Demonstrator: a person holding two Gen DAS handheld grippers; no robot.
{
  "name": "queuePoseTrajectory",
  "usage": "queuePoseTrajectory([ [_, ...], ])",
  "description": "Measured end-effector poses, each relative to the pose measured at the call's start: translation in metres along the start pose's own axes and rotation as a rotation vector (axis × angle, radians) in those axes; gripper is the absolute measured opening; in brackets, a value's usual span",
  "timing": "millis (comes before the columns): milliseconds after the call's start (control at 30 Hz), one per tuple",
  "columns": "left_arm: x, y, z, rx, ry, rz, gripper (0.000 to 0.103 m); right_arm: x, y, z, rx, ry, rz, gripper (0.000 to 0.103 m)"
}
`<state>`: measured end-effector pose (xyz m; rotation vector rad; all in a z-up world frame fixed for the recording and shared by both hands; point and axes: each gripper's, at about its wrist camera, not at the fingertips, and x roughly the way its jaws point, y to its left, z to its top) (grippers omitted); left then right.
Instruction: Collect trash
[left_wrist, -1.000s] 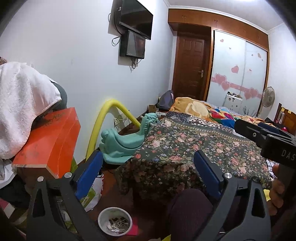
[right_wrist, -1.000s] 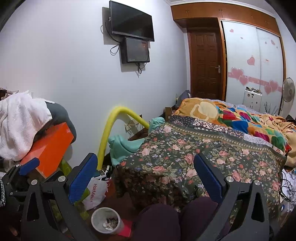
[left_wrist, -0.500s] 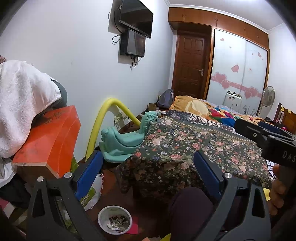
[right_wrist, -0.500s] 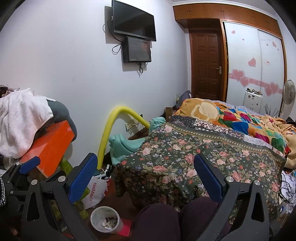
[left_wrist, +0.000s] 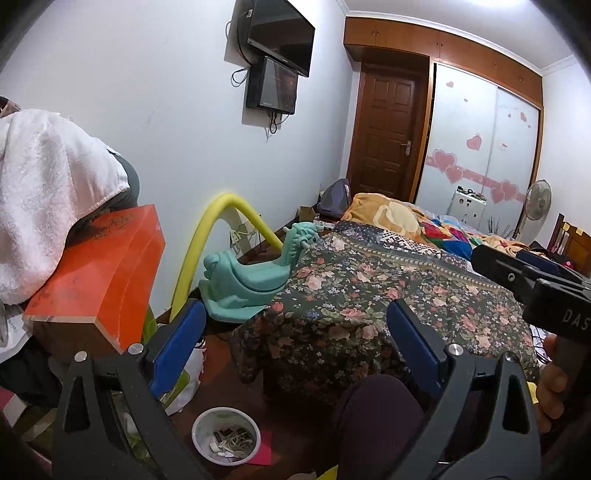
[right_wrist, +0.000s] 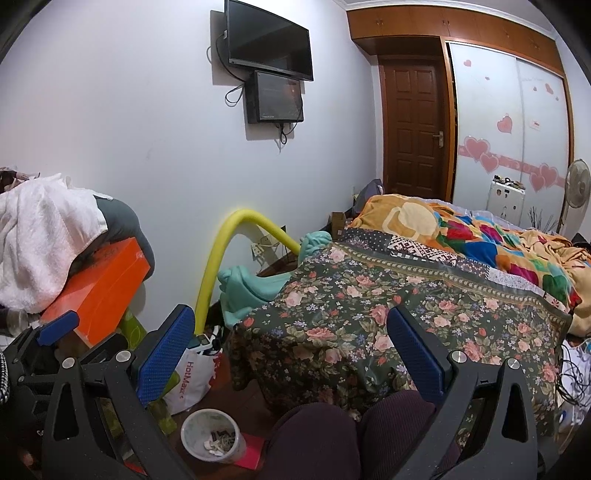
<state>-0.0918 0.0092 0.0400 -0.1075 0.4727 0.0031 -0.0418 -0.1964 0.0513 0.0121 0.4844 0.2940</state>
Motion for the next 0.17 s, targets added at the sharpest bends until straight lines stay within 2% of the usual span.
queuePoseTrajectory([
  [167,-0.001,-0.002,-0.0013,0.003,0.002,0.007,0.099,0.0047,-0.0024,-0.0007,-0.001,0.011,0.004,0.103],
])
